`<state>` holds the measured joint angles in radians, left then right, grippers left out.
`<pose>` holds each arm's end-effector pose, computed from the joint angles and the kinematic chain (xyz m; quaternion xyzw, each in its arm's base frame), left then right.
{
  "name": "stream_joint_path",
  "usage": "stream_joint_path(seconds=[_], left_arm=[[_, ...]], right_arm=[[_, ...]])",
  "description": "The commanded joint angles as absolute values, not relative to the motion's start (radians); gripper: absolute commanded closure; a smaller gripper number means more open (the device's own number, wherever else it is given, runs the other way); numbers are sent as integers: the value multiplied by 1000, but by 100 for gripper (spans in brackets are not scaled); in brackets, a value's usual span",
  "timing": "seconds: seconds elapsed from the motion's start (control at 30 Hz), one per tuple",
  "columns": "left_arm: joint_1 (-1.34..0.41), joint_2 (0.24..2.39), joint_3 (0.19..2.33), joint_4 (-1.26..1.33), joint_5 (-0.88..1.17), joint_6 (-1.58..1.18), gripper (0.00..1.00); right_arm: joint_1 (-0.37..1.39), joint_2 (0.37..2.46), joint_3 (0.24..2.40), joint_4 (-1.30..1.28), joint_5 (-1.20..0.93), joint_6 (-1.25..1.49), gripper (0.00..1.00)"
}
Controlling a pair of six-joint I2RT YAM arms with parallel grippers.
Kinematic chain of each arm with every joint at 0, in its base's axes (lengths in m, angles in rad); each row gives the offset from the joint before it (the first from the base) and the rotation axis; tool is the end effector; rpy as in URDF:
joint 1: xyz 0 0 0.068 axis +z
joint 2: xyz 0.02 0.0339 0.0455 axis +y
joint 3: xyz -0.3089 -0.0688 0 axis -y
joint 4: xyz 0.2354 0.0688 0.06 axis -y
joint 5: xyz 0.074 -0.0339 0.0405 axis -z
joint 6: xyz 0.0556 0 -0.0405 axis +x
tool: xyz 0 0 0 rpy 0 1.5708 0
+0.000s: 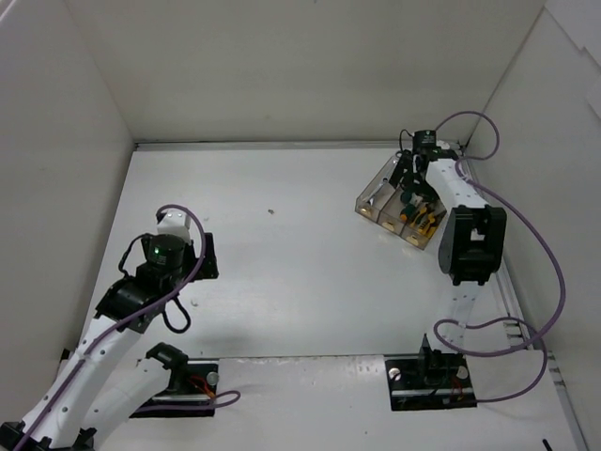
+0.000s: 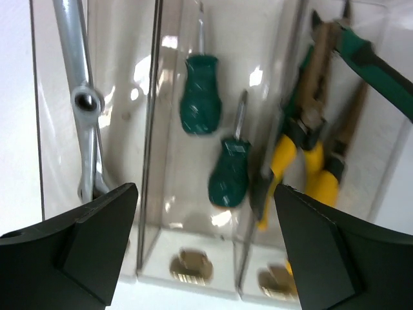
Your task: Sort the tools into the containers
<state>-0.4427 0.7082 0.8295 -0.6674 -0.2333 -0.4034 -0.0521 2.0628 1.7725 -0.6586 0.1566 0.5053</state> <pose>0.1151 -0.0403 0.3359 -0.0400 0.8666 -0.1074 0.4856 0.4826 -0.0339 0.2711 0.2841 0.9059 -0.0040 0.3140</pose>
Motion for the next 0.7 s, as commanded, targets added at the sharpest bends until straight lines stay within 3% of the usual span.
stream_joint_path(seconds=[0.0, 0.17, 0.67], left_arm=[[-436, 692, 838, -614, -264, -397, 0], [-436, 669, 830, -612, -290, -402, 0], [-436, 646, 818, -617, -350, -413, 0]], right_arm=[[-34, 1802, 1718, -606, 181, 466, 14], [3, 1557, 1504, -558, 195, 453, 2], [77, 791, 1016, -554, 103, 413, 2]])
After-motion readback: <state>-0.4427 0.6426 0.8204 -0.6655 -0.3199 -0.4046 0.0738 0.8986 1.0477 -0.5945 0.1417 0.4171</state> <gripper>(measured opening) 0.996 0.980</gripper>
